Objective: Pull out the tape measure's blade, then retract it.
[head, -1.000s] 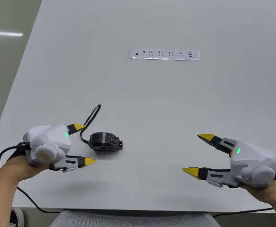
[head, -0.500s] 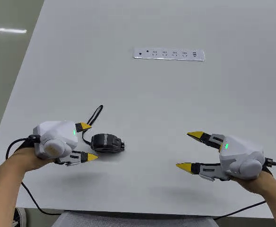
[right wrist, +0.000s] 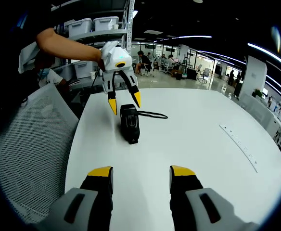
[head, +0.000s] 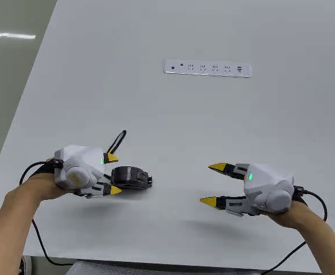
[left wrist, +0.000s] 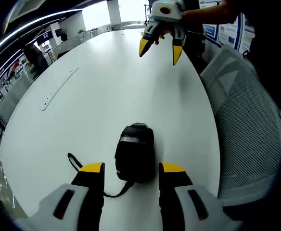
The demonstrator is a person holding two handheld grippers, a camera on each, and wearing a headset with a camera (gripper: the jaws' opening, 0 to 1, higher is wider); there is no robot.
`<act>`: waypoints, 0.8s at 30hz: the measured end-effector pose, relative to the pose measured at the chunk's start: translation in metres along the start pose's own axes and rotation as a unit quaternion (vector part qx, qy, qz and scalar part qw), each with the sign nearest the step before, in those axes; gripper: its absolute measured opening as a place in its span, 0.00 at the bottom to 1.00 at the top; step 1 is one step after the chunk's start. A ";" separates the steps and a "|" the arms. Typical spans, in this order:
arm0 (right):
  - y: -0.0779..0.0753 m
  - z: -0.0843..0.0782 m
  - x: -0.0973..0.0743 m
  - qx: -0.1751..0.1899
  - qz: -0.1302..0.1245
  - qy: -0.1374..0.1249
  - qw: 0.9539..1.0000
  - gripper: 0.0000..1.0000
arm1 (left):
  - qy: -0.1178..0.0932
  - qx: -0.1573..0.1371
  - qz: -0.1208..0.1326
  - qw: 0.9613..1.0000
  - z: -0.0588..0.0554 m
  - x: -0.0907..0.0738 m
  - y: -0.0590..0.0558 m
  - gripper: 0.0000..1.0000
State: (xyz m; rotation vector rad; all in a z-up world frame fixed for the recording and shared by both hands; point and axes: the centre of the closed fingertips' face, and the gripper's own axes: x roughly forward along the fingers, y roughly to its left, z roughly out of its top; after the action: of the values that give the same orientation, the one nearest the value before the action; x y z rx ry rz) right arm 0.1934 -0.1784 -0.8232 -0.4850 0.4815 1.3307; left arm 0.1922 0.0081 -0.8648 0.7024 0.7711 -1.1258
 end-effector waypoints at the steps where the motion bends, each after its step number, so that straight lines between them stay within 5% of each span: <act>1: -0.001 0.000 0.002 0.000 0.001 -0.001 1.000 0.47 | 0.003 0.001 -0.001 1.000 -0.001 0.001 0.001 0.41; 24: 0.003 -0.001 0.064 -0.013 0.057 0.002 0.998 0.40 | 0.022 0.037 -0.038 0.998 -0.006 0.016 -0.001 0.34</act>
State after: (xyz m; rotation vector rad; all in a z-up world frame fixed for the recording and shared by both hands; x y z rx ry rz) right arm 0.2018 -0.1276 -0.8617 -0.4875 0.5016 1.4468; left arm 0.1936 0.0048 -0.8817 0.7671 0.8014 -1.2172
